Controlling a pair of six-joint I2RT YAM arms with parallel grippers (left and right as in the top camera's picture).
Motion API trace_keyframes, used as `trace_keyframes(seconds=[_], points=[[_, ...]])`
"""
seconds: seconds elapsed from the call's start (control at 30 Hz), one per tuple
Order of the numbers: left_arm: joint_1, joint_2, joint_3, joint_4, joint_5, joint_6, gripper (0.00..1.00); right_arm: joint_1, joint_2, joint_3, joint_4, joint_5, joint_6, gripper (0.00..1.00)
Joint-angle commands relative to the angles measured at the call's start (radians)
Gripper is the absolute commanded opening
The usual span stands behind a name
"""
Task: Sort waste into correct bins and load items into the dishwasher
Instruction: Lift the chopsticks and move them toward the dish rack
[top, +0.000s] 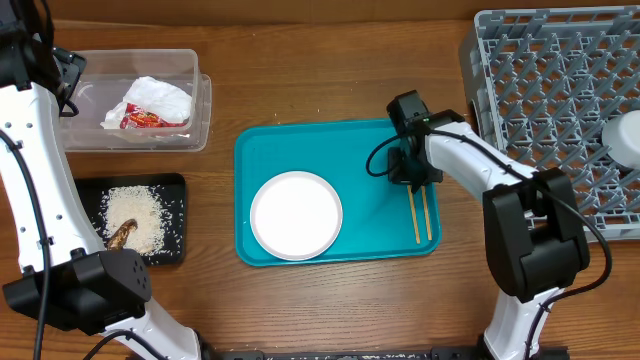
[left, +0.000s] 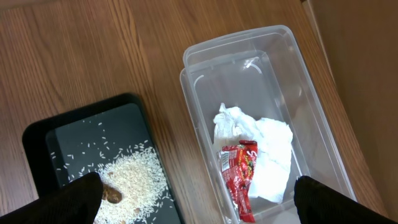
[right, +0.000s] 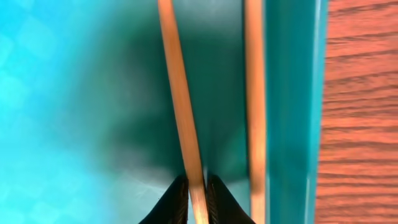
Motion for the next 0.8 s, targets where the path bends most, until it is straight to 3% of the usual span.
trace_keyframes(seconds=[0.0, 0.07, 0.4, 0.77], points=[[-0.003, 0.004, 0.004, 0.002, -0.019, 0.001, 1.00, 0.012, 0.076, -0.064, -0.009, 0.070, 0.037, 0.11], [-0.003, 0.004, 0.004, 0.002, -0.019, 0.001, 1.00, 0.017, 0.075, -0.060, -0.016, 0.070, 0.037, 0.04], [-0.003, 0.004, 0.004, 0.002, -0.019, 0.001, 1.00, -0.005, 0.041, 0.150, -0.166, 0.062, 0.031, 0.04], [-0.003, 0.004, 0.004, 0.002, -0.019, 0.001, 1.00, -0.223, -0.109, 0.441, -0.256, 0.087, -0.137, 0.04]])
